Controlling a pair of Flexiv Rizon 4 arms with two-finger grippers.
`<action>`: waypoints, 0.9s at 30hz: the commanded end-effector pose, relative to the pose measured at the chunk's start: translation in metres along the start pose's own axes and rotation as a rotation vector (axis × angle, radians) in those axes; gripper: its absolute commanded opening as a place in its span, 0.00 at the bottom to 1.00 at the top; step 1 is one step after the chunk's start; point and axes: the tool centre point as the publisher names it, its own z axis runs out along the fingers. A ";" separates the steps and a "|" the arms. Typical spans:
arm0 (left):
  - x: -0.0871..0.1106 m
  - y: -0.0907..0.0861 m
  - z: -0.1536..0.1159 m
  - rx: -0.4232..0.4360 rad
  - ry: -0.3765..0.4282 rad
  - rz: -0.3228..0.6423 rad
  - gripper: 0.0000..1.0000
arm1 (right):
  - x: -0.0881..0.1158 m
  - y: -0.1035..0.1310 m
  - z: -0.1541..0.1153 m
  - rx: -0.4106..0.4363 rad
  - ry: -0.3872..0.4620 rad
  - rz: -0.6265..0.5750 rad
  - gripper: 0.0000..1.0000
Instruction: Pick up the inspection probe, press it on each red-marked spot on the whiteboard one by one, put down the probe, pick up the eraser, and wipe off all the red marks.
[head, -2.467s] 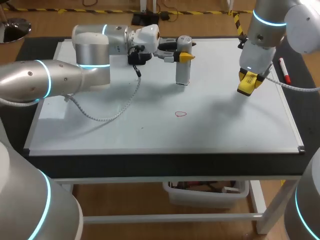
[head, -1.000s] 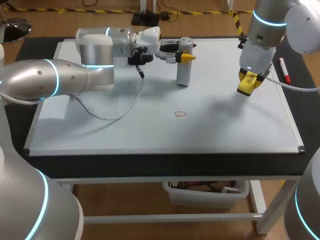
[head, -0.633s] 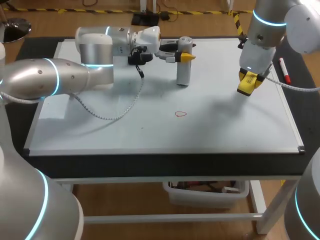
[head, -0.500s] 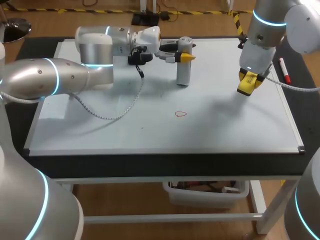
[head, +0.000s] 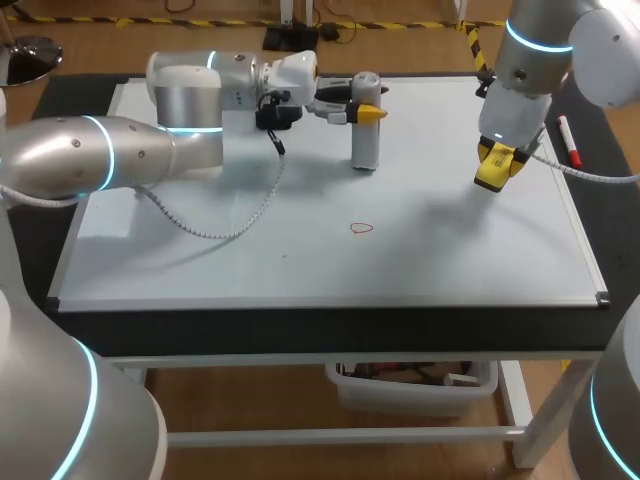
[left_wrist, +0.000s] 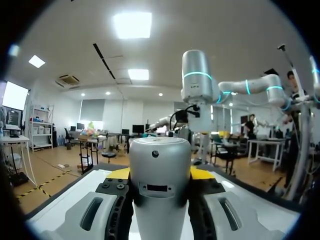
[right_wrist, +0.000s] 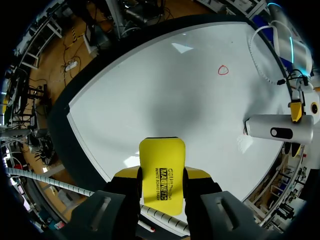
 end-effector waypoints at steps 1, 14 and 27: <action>0.005 -0.012 -0.007 -0.004 -0.011 0.012 0.00 | 0.000 -0.001 -0.001 0.000 0.002 -0.002 0.00; 0.009 -0.047 -0.075 -0.022 -0.147 0.032 0.00 | 0.000 -0.001 -0.001 0.000 0.002 -0.002 0.00; 0.017 -0.077 -0.178 -0.054 -0.318 0.069 0.00 | 0.000 -0.001 -0.001 0.000 0.002 -0.002 0.00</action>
